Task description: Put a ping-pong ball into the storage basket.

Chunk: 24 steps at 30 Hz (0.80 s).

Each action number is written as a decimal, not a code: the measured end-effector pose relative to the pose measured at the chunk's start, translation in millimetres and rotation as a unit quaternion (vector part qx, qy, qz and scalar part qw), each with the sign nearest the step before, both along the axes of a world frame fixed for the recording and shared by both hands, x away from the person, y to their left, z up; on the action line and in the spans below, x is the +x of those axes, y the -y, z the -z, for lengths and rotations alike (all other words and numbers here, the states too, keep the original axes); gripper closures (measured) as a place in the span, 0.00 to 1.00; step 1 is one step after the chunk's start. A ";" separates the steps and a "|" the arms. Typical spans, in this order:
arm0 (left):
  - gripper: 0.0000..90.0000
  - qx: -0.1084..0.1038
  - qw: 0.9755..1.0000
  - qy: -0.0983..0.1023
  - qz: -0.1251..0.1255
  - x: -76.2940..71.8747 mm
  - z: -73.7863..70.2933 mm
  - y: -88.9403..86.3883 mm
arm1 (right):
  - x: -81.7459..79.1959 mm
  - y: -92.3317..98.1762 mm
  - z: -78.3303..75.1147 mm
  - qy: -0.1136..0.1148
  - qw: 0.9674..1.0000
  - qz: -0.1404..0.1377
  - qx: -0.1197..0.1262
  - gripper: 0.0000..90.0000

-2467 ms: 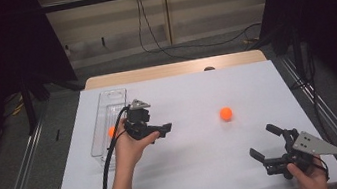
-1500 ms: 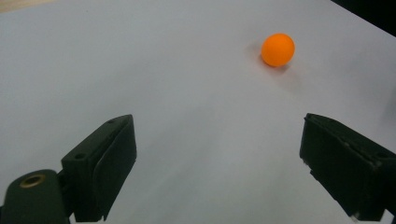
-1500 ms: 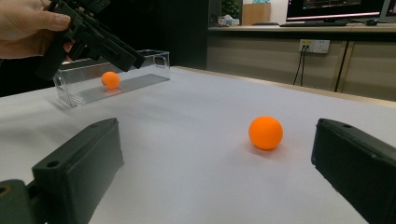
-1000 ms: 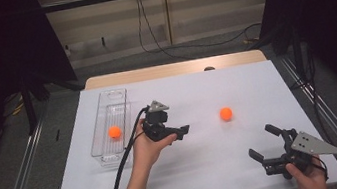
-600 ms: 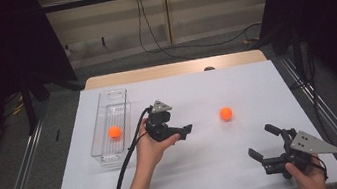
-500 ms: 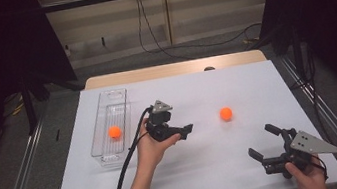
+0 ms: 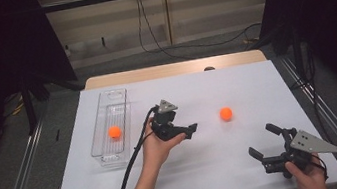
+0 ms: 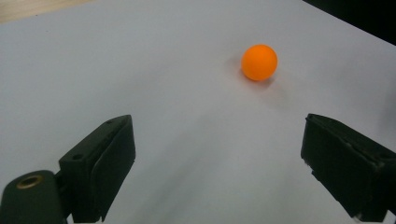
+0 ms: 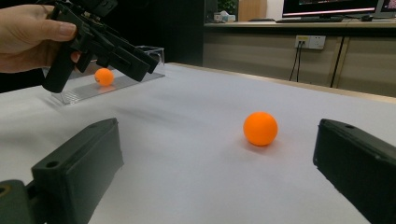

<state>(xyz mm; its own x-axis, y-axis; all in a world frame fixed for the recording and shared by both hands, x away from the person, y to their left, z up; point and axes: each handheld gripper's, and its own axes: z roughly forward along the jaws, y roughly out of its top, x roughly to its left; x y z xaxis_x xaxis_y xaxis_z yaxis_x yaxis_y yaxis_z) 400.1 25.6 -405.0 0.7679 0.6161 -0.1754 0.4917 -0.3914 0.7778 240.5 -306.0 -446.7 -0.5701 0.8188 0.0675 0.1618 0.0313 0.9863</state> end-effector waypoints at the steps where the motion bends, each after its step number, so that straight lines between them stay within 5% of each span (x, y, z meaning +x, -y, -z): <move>1: 0.11 -0.002 1.000 -0.001 0.000 0.1 0.6 1.7 | -0.1 0.0 0.0 0.000 1.000 0.000 0.000 0.01; 24: 0.11 -0.004 1.000 0.001 0.004 4.6 7.1 21.3 | -0.5 -0.3 0.3 0.001 1.000 -0.005 -0.001 0.01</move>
